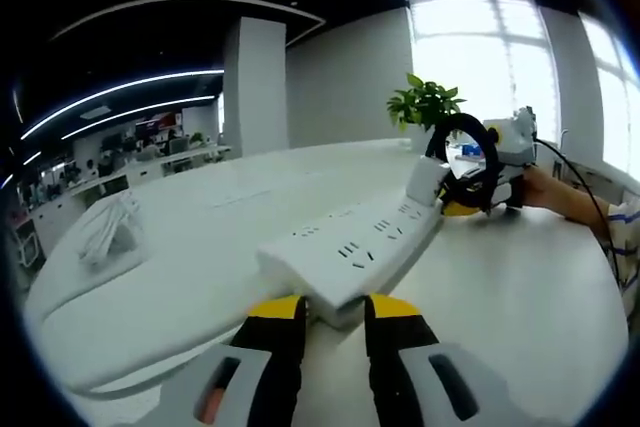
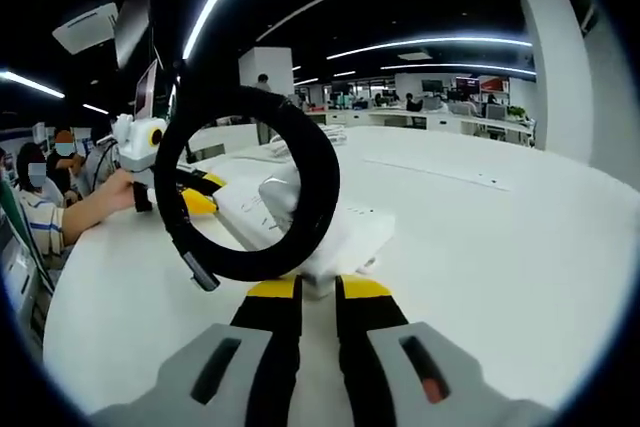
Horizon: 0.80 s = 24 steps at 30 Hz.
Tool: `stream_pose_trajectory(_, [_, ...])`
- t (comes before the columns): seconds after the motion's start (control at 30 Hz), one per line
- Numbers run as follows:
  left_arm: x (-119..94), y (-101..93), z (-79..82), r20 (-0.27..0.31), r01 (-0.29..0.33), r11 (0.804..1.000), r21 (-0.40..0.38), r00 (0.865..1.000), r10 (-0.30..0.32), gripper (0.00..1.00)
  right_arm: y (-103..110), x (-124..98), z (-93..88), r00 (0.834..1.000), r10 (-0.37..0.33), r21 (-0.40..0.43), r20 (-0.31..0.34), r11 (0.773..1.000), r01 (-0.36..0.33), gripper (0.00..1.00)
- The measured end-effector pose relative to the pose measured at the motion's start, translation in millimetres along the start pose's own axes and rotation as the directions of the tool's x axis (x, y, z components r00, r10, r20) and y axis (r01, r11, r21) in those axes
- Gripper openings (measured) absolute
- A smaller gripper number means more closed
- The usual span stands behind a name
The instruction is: Straighten the power strip on the desk, plug the charger into it
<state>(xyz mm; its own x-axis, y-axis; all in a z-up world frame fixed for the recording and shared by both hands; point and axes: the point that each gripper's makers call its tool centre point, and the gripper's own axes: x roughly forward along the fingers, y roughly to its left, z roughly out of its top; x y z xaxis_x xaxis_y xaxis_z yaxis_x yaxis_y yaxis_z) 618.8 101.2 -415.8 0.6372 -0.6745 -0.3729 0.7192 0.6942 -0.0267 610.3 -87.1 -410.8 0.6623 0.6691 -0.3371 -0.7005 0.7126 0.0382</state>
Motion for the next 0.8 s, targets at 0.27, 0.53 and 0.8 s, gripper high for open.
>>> stream_pose_trajectory(0.27, [-0.1,0.0,-1.2,0.002,-0.007,1.0,0.005,1.0,0.007,0.21,-2.2,0.5,0.7,1.0,-0.004,0.006,0.007,1.0,0.004,0.11])
stream_pose_trajectory(0.53, [0.7,3.9,-2.3,0.001,-0.018,1.0,0.008,1.0,0.018,0.19,-5.3,1.6,2.3,1.0,-0.012,0.003,0.017,1.0,0.012,0.08])
stream_pose_trajectory(0.8, [1.9,5.3,-3.3,0.0,-0.021,1.0,0.011,1.0,0.021,0.17,-6.1,2.5,1.4,1.0,-0.011,0.015,0.023,1.0,0.011,0.07])
